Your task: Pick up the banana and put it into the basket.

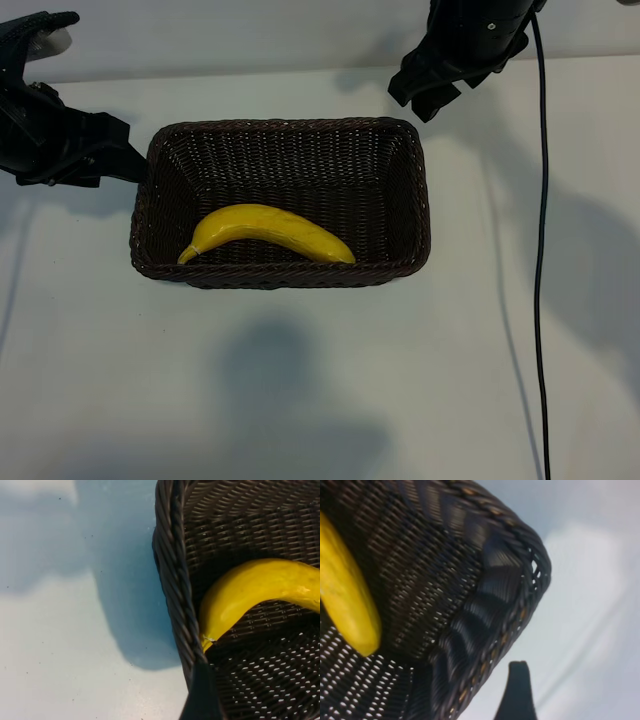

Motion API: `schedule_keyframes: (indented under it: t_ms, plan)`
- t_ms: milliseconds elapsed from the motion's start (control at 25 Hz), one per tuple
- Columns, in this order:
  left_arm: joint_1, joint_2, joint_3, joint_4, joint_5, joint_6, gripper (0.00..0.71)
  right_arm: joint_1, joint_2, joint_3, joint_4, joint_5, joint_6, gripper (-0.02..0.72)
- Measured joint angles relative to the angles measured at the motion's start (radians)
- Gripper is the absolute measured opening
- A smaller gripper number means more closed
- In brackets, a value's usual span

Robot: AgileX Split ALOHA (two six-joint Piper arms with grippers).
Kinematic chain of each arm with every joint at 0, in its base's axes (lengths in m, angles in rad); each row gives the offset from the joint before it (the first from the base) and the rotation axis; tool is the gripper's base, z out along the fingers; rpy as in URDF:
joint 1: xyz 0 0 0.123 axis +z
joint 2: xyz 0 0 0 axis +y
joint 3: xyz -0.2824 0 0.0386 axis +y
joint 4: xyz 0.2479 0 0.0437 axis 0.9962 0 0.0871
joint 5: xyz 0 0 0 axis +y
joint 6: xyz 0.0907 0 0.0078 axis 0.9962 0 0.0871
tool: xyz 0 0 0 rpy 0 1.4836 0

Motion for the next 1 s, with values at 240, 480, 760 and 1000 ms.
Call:
schedule_keyframes:
  t_ms: [240, 480, 760, 1000]
  plan:
    - [0.000, 0.000, 0.000, 0.000, -0.004, 0.000, 0.595, -0.001, 0.000, 0.000, 0.040, 0.000, -0.001, 0.597]
    - [0.000, 0.000, 0.000, 0.000, -0.026, 0.000, 0.595, -0.002, 0.000, 0.000, 0.043, 0.000, -0.001, 0.595]
    - [0.000, 0.000, 0.000, 0.000, -0.026, 0.000, 0.595, -0.002, 0.000, 0.000, 0.042, 0.000, 0.000, 0.595]
    - [0.000, 0.000, 0.000, 0.000, -0.026, 0.000, 0.595, -0.002, 0.000, 0.000, 0.041, 0.000, 0.000, 0.595]
